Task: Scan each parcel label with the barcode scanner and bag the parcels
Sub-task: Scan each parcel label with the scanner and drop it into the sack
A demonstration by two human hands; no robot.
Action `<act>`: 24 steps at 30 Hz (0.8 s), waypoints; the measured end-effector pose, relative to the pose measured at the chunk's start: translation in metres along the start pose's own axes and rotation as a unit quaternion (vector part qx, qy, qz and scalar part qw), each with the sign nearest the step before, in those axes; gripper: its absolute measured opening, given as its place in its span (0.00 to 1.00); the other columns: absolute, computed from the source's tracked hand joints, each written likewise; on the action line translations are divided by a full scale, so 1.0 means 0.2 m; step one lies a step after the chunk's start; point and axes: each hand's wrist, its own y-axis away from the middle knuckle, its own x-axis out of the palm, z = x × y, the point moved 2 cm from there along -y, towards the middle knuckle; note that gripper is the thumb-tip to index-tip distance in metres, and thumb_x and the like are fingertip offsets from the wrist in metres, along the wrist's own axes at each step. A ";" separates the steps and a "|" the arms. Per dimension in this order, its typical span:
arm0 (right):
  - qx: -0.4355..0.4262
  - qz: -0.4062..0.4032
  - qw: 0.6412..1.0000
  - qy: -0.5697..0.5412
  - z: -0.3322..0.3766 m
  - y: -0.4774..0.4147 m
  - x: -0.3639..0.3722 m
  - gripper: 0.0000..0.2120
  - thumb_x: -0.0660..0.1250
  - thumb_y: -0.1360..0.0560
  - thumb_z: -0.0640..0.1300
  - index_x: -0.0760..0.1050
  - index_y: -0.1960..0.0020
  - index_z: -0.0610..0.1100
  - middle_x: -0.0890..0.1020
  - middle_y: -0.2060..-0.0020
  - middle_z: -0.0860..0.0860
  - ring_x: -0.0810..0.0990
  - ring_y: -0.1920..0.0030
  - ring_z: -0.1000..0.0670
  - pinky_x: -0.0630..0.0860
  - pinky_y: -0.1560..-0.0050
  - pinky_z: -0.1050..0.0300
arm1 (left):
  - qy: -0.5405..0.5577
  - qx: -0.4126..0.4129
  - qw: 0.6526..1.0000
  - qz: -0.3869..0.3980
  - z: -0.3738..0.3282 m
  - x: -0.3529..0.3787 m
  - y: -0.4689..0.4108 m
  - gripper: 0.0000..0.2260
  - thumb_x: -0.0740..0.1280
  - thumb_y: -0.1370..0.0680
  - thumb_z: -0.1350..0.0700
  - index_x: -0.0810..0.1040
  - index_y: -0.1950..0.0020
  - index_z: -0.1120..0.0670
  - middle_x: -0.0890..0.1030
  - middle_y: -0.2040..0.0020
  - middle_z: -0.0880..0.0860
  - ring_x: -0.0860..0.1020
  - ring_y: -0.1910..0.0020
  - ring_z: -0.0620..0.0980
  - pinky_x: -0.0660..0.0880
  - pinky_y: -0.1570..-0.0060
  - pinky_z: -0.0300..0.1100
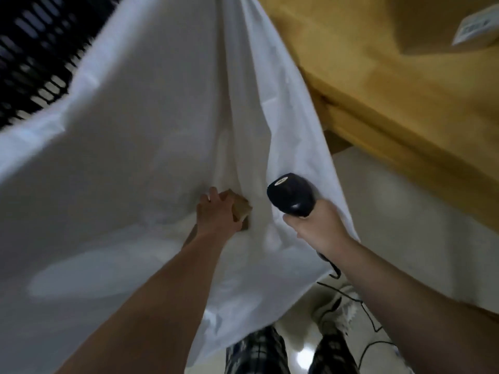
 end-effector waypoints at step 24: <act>-0.007 -0.227 0.929 -0.291 0.14 0.53 -1.07 0.13 0.69 0.28 0.36 0.75 0.70 0.36 0.77 0.75 0.41 0.75 0.73 0.46 0.74 0.65 0.53 | 0.166 0.275 0.920 -0.226 -1.00 -1.14 0.62 0.19 0.70 0.28 0.57 0.74 0.39 0.60 0.72 0.45 0.59 0.71 0.47 0.59 0.69 0.45 0.49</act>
